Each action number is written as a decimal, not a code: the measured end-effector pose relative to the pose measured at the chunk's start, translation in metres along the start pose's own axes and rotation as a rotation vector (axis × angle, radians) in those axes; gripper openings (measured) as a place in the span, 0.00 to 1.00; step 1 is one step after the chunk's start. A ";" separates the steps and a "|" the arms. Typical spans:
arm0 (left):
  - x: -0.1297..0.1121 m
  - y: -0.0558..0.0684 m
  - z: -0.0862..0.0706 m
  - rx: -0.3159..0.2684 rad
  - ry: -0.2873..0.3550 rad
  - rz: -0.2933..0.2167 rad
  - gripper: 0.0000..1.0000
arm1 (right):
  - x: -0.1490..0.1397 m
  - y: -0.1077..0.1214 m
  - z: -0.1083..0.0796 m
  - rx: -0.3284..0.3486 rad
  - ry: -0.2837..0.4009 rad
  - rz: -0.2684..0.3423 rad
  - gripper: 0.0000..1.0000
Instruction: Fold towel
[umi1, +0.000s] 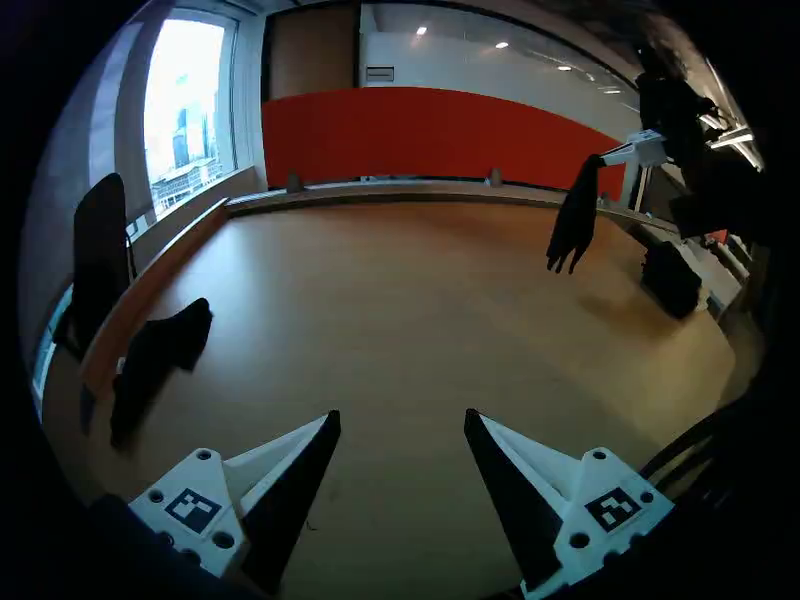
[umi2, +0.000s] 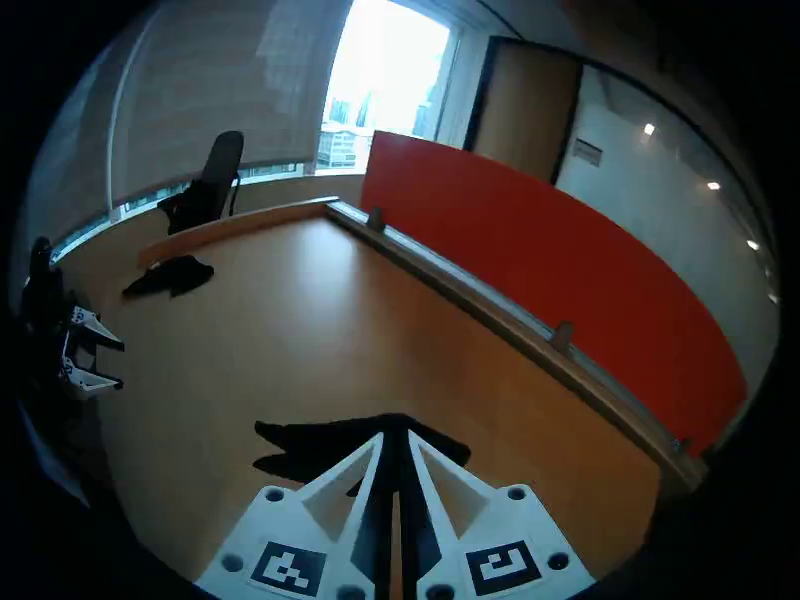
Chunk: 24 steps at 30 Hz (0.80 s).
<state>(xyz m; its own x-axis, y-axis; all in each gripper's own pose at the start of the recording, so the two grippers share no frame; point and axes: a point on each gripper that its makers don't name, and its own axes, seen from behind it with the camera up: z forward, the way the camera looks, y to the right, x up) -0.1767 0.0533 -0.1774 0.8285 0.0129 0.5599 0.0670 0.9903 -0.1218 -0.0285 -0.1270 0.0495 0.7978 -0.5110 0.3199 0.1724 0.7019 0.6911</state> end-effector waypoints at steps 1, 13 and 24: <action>0.001 0.001 0.000 -0.001 0.000 0.002 0.92 | -0.002 0.005 -0.003 -0.005 -0.001 0.006 0.02; 0.009 0.007 0.006 -0.012 -0.003 0.017 0.92 | -0.028 0.070 -0.043 -0.087 -0.031 0.050 0.02; 0.014 0.012 0.010 -0.014 -0.011 0.029 0.92 | -0.053 0.122 -0.070 -0.144 -0.058 0.091 0.02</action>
<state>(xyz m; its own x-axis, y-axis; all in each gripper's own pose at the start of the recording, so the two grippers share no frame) -0.1696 0.0668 -0.1625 0.8243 0.0432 0.5645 0.0504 0.9875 -0.1492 -0.0090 0.0207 0.0717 0.7798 -0.4671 0.4168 0.1855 0.8083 0.5589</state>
